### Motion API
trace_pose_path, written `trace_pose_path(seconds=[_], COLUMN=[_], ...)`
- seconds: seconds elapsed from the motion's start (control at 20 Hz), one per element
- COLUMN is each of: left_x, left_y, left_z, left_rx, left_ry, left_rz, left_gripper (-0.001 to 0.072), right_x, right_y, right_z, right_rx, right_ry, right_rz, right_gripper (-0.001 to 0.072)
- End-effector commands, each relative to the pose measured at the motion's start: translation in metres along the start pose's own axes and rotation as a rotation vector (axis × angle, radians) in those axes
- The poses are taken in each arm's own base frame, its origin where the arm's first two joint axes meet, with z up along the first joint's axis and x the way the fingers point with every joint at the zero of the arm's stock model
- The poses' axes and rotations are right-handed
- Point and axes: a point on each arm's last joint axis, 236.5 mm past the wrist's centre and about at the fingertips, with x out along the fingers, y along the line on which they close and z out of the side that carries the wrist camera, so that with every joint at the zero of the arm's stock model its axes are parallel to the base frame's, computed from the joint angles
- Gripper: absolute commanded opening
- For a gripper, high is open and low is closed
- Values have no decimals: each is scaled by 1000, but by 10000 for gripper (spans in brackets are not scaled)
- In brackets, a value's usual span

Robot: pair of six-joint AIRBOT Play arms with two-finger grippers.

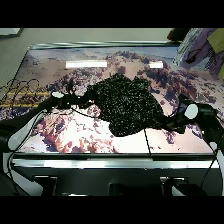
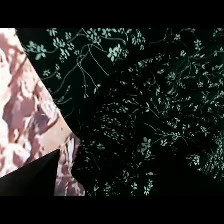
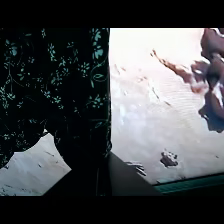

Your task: Fold the clothes and pants, and hang the long-sleeved shirts on hangers.

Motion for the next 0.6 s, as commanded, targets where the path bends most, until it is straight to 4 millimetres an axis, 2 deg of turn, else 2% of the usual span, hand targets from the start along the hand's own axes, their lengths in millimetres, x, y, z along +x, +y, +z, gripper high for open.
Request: trace_pose_path(seconds=[0.0,0.05,0.1,0.2,0.3,0.4,0.45,0.5,0.55], left_x=[12,9,4,-16,-57,-124,-168,-216,-262], left_y=[-9,-12,-19,-49,-100,-170,-212,-256,-295], left_z=[-14,-13,-8,19,64,108,126,135,136], left_rx=[11,20,33,120,274,444,531,620,702], left_ry=[45,49,43,-11,-123,-285,-388,-497,-597], left_rz=[-17,-29,-43,-78,-83,-69,-68,-81,-101], left_gripper=[201,25,24,20,19,19,20,20,20], right_x=[0,0,-1,-8,-37,-95,-127,-165,-202], right_y=[3,6,13,48,86,113,123,132,140], right_z=[6,7,10,25,63,109,126,141,150], right_rx=[28,41,53,33,18,2,-22,-56,-88], right_ry=[-26,-31,-41,-105,-254,-446,-529,-616,-691], right_rz=[12,25,55,206,357,447,472,491,509], right_gripper=[30,30,29,29,29,29,29,29,29])
